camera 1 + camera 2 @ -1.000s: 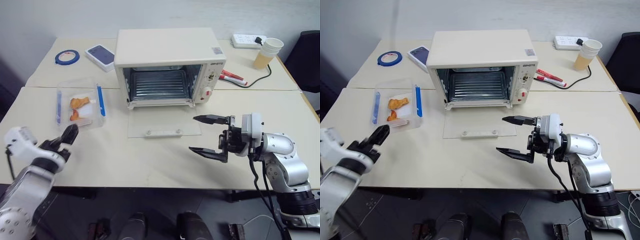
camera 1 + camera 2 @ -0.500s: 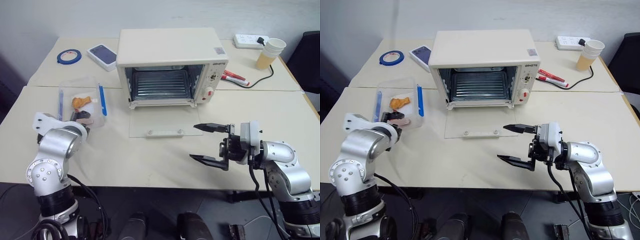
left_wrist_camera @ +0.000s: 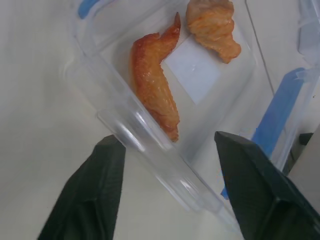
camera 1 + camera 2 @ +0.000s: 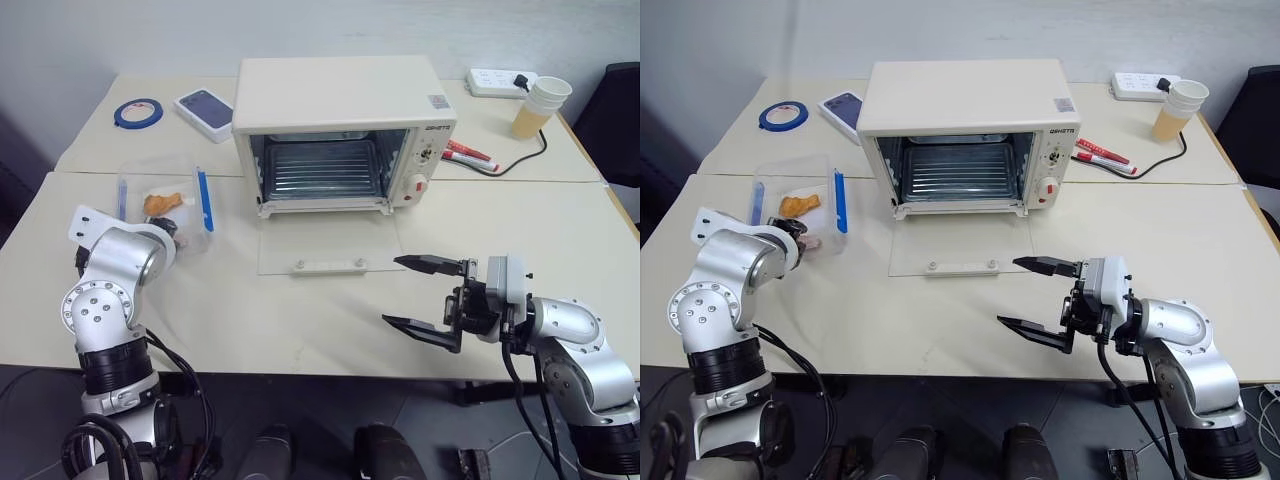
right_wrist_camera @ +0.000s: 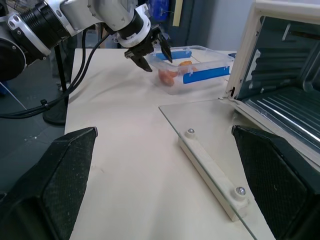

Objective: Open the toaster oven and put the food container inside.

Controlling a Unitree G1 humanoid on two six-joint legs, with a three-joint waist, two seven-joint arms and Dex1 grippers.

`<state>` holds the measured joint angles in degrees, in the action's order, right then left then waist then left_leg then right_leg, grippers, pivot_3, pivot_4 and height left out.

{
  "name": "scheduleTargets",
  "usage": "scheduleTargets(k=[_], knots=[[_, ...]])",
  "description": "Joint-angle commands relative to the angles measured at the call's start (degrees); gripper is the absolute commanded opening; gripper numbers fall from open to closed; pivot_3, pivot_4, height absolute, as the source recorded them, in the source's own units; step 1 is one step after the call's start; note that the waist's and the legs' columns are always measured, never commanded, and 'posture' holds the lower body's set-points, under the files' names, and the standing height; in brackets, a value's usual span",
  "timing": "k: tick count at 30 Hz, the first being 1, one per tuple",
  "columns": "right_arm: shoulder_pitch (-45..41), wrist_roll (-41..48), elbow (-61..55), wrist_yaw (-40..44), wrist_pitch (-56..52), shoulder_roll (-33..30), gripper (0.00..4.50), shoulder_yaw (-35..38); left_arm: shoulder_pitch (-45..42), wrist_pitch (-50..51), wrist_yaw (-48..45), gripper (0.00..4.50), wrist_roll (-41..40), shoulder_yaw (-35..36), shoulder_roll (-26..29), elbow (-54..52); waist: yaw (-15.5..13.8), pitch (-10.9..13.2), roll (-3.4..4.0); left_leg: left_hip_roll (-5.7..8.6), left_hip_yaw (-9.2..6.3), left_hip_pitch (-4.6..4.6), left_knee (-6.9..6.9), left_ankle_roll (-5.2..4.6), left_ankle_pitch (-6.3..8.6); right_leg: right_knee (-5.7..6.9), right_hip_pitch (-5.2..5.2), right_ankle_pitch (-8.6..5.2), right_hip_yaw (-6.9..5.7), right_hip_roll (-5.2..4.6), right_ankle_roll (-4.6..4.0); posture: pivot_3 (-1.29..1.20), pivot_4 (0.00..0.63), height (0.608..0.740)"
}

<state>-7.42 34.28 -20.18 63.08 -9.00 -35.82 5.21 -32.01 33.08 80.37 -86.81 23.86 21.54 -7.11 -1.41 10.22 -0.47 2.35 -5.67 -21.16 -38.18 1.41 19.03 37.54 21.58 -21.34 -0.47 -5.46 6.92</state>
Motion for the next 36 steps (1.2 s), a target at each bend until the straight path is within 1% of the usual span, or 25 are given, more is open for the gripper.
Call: scheduleTargets(k=[1, 4, 8, 15, 16, 20, 21, 24, 27, 28, 30, 32, 34, 36], knots=[[0.69, 1.37, -2.24, -0.49, -0.19, -0.52, 4.5, 1.56, -0.03, 0.57, -0.51, 1.9, 1.58, 1.94, 1.69, 0.63, -0.01, 0.0, 0.0, 0.01, 0.0, 0.0, 0.0, 0.0, 0.0, 0.01, 0.0, 0.0, 0.0, 0.0, 0.0, 0.0, 0.15, 0.74], [0.62, 1.43, -2.06, -0.73, -0.29, -0.53, 4.5, 1.52, 0.24, 0.56, -1.95, 1.17, 2.8, 3.06, 2.4, 1.64, 0.04, 0.0, 0.0, 0.0, 0.0, 0.01, 0.01, 0.0, 0.0, 0.0, 0.0, 0.0, 0.0, -0.01, 0.0, 0.0, 0.15, 0.74], [0.59, 1.49, -1.86, -0.72, -0.32, -0.67, 4.5, 1.67, 0.45, 1.16, -2.81, 1.17, 3.42, 4.59, 3.29, 3.05, 0.07, 0.0, 0.0, -0.01, 0.0, 0.01, 0.01, 0.0, 0.0, 0.0, 0.0, 0.0, -0.01, -0.01, 0.0, 0.0, 0.15, 0.74], [-0.05, 1.65, -1.72, -0.79, -1.25, -0.55, 4.5, 1.29, 0.8, 4.57, -7.37, 1.17, 6.11, 6.09, 6.87, 7.71, 0.15, 0.0, 0.0, -0.02, 0.0, 0.03, 0.03, 0.01, 0.0, 0.0, 0.0, 0.0, -0.01, -0.03, 0.0, 0.0, 0.15, 0.74], [-0.13, 1.73, -1.78, -0.82, -1.38, -0.49, 4.5, 1.26, 0.99, 5.49, -7.98, 0.8, 6.46, 6.17, 7.53, 8.19, 0.16, 0.0, 0.0, -0.01, 0.0, 0.04, 0.03, 0.01, 0.0, 0.01, 0.0, 0.0, -0.01, -0.04, 0.0, 0.0, 0.15, 0.74], [-0.72, 2.69, -2.23, -1.79, -1.81, 0.3, 4.5, 1.59, 1.91, 7.62, -10.09, 0.14, 7.73, 7.2, 9.02, 9.12, 0.27, 0.0, 0.0, -0.02, 0.0, 0.05, 0.04, 0.01, 0.0, 0.03, 0.03, 0.0, 0.02, -0.07, 0.0, 0.0, 0.15, 0.74], [-0.92, 3.2, -2.5, -2.3, -2.12, 0.49, 4.5, 1.77, 2.2, 8.02, -10.55, 0.07, 8.19, 7.69, 9.58, 9.18, 0.24, 0.0, 0.0, -0.04, -0.01, 0.04, 0.04, 0.02, -0.01, 0.03, 0.03, 0.0, 0.02, -0.08, 0.0, 0.0, 0.15, 0.74], [-1.35, 4.55, -3.27, -3.42, -2.77, 1.03, 4.5, 2.09, 3.05, 9.49, -12.54, 0.06, 9.06, 9.37, 12.1, 9.96, 0.58, 0.0, 0.0, -0.03, -0.01, 0.04, 0.04, 0.03, -0.01, 0.03, 0.03, 0.0, 0.04, -0.09, 0.0, 0.0, 0.15, 0.74], [-1.49, 4.86, -3.74, -4.14, -2.08, 1.43, 4.5, 2.23, 4.56, 14.79, -16.49, 0.06, 9.76, 10.5, 18.28, 11.79, 1.28, 0.01, -0.02, -0.08, -0.02, 0.02, 0.12, 0.06, -0.01, 0.06, 0.1, 0.0, 0.05, -0.08, -0.01, 0.0, 0.15, 0.74], [-1.56, 4.71, -3.83, -4.31, -1.4, 1.61, 4.5, 2.39, 5.07, 16.88, -19.29, 0.06, 10.56, 10.19, 21.11, 12.29, 1.47, 0.01, -0.02, -0.1, -0.02, 0.02, 0.14, 0.08, -0.02, 0.06, 0.12, 0.0, 0.05, -0.08, -0.01, 0.0, 0.15, 0.74], [-1.86, 4.27, -4.03, -4.55, 0.03, 1.92, 4.5, 2.74, 4.6, 21.67, -22.84, 0.06, 9.35, 10.64, 25.34, 14.03, 1.57, 0.05, -0.09, -0.09, -0.03, 0.01, 0.15, 0.08, -0.02, 0.09, 0.15, -0.01, 0.06, -0.09, -0.01, 0.0, 0.15, 0.74], [-2.47, 4.35, -4.25, -5.12, 0.82, 2.34, 4.5, 3.38, 3.8, 28.19, -32.64, 0.06, 9.35, 8.83, 31.82, 16.05, 1.54, 0.05, -0.1, -0.09, -0.08, -0.03, 0.16, 0.1, -0.02, 0.12, 0.18, -0.01, 0.03, -0.09, -0.02, 0.0, 0.15, 0.74], [-3.03, 4.63, -4.38, -5.51, 1.12, 2.54, 4.5, 3.96, 1.89, 36.56, -42.12, 0.06, 7.15, 6.53, 37.09, 18.36, 1.43, 0.06, -0.1, -0.01, -0.08, -0.06, 0.16, 0.09, -0.02, 0.16, 0.21, -0.02, 0.05, -0.1, -0.04, 0.0, 0.15, 0.74], [-3.18, 4.69, -4.41, -5.42, 1.22, 2.43, 4.5, 4.11, 0.7, 43.14, -49.31, 0.06, 5.92, 4.02, 40.57, 18.99, 1.24, 0.06, -0.11, 0.03, -0.12, -0.08, 0.17, 0.08, -0.03, 0.13, 0.22, -0.02, 0.04, -0.11, -0.04, 0.0, 0.15, 0.74]])
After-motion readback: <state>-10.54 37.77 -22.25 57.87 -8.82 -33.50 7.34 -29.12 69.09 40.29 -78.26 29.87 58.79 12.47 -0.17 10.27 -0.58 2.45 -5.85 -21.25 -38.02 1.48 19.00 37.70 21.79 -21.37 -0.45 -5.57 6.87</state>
